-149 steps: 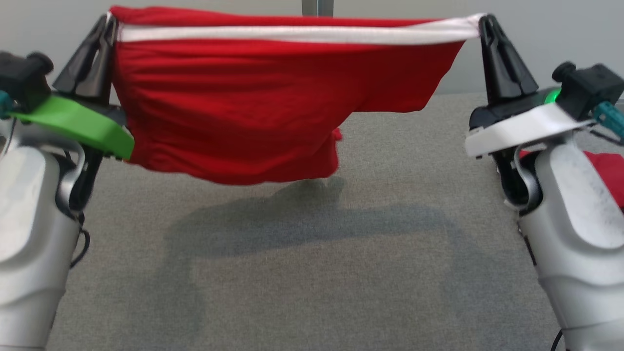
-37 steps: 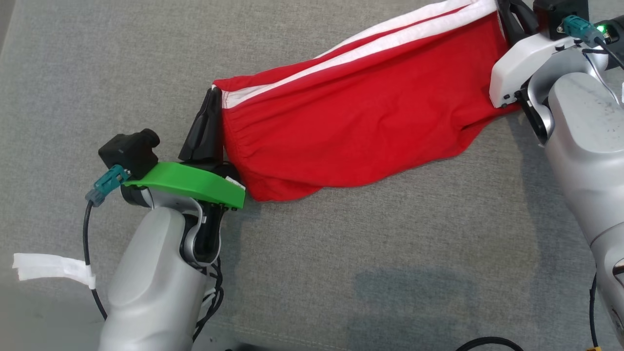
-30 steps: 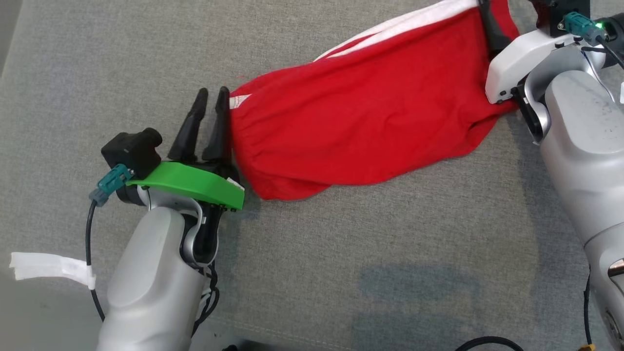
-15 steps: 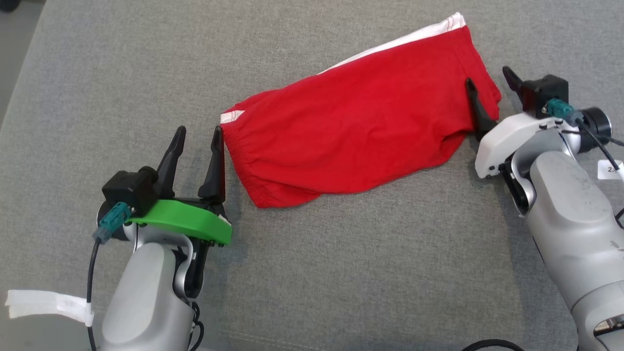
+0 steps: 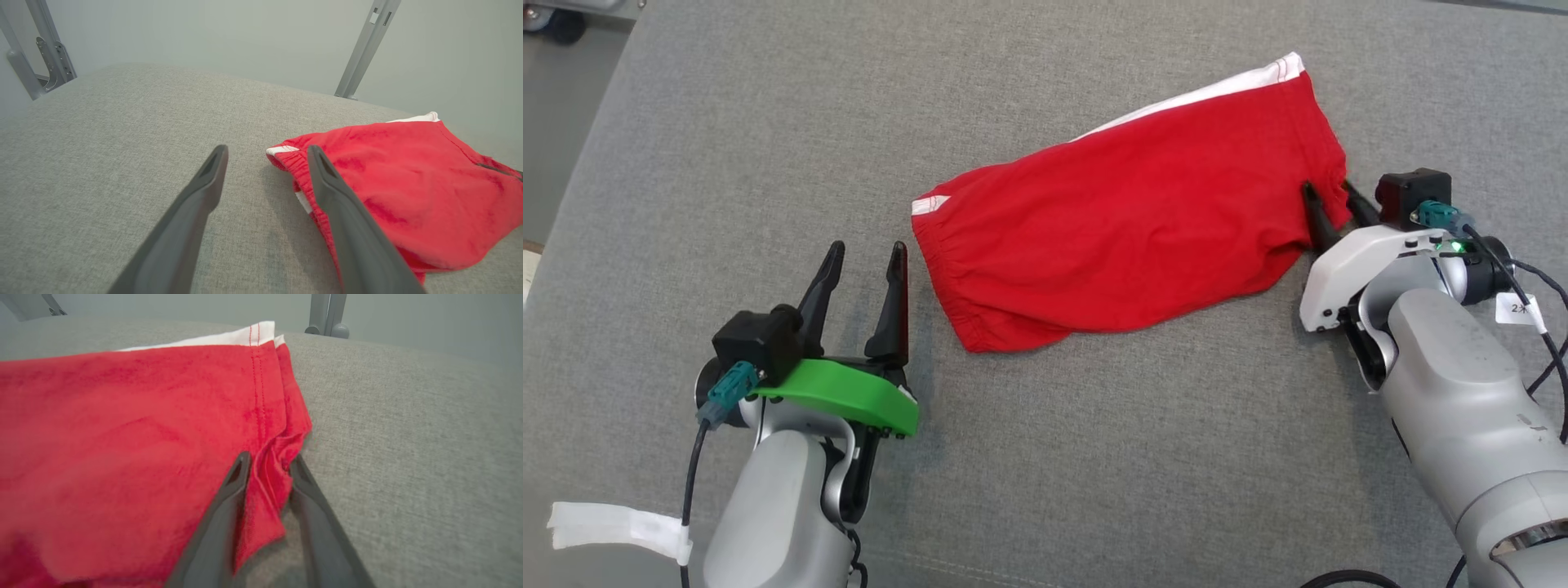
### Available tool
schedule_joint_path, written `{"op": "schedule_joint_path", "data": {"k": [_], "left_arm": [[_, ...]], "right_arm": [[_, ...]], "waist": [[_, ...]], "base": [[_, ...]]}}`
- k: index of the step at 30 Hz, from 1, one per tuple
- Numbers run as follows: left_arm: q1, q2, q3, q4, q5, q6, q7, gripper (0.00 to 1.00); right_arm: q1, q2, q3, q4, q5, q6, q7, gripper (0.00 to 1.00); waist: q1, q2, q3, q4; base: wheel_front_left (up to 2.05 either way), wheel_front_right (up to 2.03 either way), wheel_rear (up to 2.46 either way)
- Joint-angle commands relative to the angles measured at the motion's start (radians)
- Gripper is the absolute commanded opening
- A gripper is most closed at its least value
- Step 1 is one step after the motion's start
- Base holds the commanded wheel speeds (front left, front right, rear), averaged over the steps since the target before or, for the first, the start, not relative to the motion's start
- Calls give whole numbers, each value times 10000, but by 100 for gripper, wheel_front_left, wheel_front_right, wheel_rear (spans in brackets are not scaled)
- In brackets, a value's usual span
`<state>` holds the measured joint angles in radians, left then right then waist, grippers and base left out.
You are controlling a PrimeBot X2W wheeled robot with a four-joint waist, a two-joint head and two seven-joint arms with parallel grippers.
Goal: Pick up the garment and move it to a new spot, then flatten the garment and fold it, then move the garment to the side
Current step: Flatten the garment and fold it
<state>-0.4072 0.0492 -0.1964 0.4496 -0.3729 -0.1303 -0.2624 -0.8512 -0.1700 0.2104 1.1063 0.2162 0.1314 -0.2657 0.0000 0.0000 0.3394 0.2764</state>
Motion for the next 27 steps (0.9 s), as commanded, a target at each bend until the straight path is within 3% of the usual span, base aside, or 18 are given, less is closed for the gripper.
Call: {"op": "schedule_joint_path", "data": {"k": [1,7,18,27], "left_arm": [[168,37,2,16,24,46,-24,100],[436,38,242,130,312,79,-23,100],[1564,38,735,370,985,44,-24,100],[2258,38,1068,318,1187,14,-23,100]], "right_arm": [[116,46,2,131,111,-18,28,0],[626,52,-306,-652,342,-18,18,0],[3177,472,-1592,-2222,773,-17,16,0],[4686,585,-2396,-2698,676,-17,16,0]], "waist": [[0,0,-148,21],[0,0,-628,-228],[0,0,-2298,-1323],[0,0,-2887,-1798]], "base": [[0,0,0],[0,0,0],[0,0,0],[0,0,0]]}}
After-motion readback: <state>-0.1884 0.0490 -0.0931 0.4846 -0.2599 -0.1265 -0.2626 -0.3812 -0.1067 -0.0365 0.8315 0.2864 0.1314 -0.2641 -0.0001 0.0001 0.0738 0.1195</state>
